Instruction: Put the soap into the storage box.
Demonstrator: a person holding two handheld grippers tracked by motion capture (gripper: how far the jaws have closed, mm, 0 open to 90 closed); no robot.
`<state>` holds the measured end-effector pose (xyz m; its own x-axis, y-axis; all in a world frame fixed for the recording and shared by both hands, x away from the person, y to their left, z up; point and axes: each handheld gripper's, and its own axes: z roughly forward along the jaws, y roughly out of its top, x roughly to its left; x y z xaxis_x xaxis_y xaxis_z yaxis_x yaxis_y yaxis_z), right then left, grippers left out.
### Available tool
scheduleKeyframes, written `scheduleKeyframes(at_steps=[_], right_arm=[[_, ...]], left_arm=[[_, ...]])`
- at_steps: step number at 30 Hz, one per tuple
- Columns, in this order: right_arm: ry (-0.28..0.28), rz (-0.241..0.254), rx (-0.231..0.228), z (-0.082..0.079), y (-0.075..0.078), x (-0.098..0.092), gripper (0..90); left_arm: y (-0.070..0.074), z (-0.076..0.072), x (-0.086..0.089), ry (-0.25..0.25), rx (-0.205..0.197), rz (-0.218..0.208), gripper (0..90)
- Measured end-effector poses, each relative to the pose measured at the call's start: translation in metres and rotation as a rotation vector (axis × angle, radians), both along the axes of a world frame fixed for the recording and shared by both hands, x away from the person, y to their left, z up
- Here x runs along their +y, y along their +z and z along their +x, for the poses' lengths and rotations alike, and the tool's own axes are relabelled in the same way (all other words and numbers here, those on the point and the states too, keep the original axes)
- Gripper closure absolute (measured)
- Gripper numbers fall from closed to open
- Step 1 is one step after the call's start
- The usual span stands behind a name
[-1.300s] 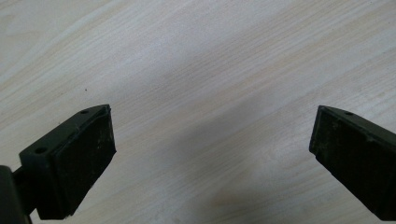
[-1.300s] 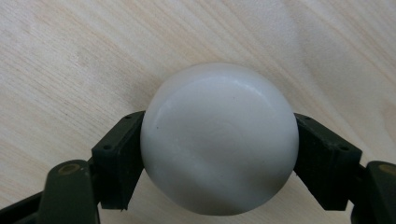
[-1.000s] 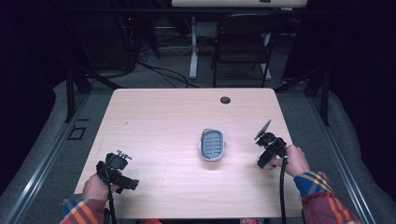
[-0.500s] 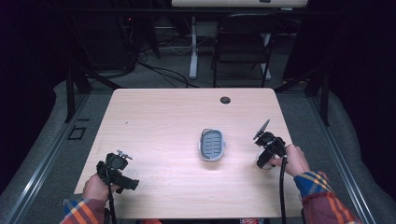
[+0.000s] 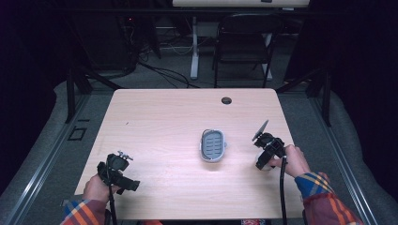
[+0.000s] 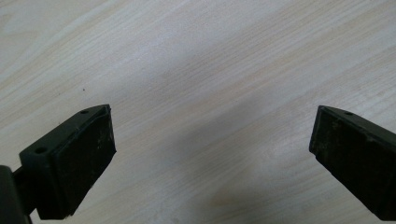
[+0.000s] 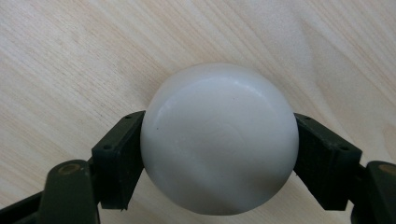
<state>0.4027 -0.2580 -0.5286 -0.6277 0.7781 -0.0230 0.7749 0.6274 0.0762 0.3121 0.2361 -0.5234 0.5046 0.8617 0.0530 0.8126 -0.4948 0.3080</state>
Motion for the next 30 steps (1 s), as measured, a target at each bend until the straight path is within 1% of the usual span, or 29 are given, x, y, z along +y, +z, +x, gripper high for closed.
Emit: scheduleKeyframes(at_steps=[1,2,3,4,5,6,7,10,11,12,13,14,15,16,17,18,19,21,22,24,25,27,29,30], right_arm=[[0.009,-0.007,0.006,0.001,0.001,0.000,24.1],[0.027,-0.025,0.020,0.002,0.003,0.001,24.1],[0.011,0.001,-0.006,0.000,0.000,0.001,24.1],[0.018,-0.005,-0.001,0.001,0.001,0.002,24.1],[0.026,-0.016,0.016,0.002,0.002,0.003,24.1],[0.029,-0.015,0.002,0.003,0.002,0.004,24.1],[0.024,-0.018,0.010,0.003,0.003,0.005,24.1],[0.044,-0.012,-0.001,0.006,0.004,0.011,24.1],[0.026,0.007,-0.012,0.005,0.004,0.014,24.1],[0.058,-0.026,0.010,0.007,0.007,0.016,24.1],[0.025,0.014,-0.020,0.005,0.004,0.018,24.1],[0.057,-0.022,0.007,0.008,0.008,0.019,24.1],[0.067,-0.017,-0.005,0.008,0.007,0.021,24.1],[0.065,-0.016,0.004,0.009,0.008,0.022,24.1],[0.061,-0.004,-0.013,0.008,0.007,0.023,24.1],[0.075,-0.016,-0.003,0.009,0.008,0.024,24.1],[0.063,-0.007,-0.006,0.009,0.008,0.025,24.1],[0.081,-0.021,0.005,0.011,0.010,0.025,24.1],[0.067,-0.004,-0.014,0.010,0.009,0.025,24.1],[0.068,-0.001,-0.014,0.011,0.011,0.025,24.1],[0.076,-0.016,0.001,0.012,0.013,0.025,24.1],[0.081,-0.008,-0.008,0.013,0.014,0.026,24.1],[0.089,-0.011,-0.009,0.014,0.015,0.027,24.1],[0.084,-0.002,-0.013,0.014,0.015,0.027,24.1]], left_arm=[[0.000,0.000,0.000,0.000,0.000,0.000,0.0],[0.000,0.000,0.000,0.000,0.000,-0.001,0.0],[0.000,0.000,0.000,0.000,0.000,-0.001,0.0],[0.000,0.000,0.000,-0.001,0.000,0.000,0.0],[0.000,0.000,0.000,0.000,0.000,-0.001,0.0],[0.000,0.000,0.000,0.000,-0.001,0.000,0.0],[0.000,0.000,0.000,-0.001,0.000,0.000,0.0],[0.000,0.000,0.000,-0.001,-0.001,0.000,0.0],[0.000,0.000,0.000,-0.002,-0.001,0.000,0.0],[0.000,0.000,0.000,-0.002,-0.001,0.000,0.0],[0.000,0.000,0.000,-0.002,-0.001,0.000,0.0],[0.000,0.000,0.000,-0.002,-0.002,0.000,0.0],[0.000,0.000,0.000,-0.003,-0.002,0.001,0.0],[0.000,0.000,0.000,-0.003,-0.003,0.000,0.0],[0.001,0.000,0.000,-0.003,0.000,0.000,0.0],[0.001,0.000,0.000,-0.003,0.000,0.000,0.0],[0.001,0.000,0.000,-0.003,0.000,0.000,0.0],[0.000,0.000,0.000,-0.002,-0.001,0.001,0.0],[0.000,0.000,0.000,-0.002,0.000,0.001,0.0],[0.000,0.000,0.000,-0.001,-0.003,0.000,0.0],[0.000,0.000,0.000,0.000,-0.002,0.000,0.0],[0.000,0.000,0.000,-0.001,-0.002,0.000,0.0],[0.000,0.000,0.000,-0.002,-0.001,0.000,0.0],[0.000,0.000,0.000,-0.001,-0.001,0.001,0.0]])
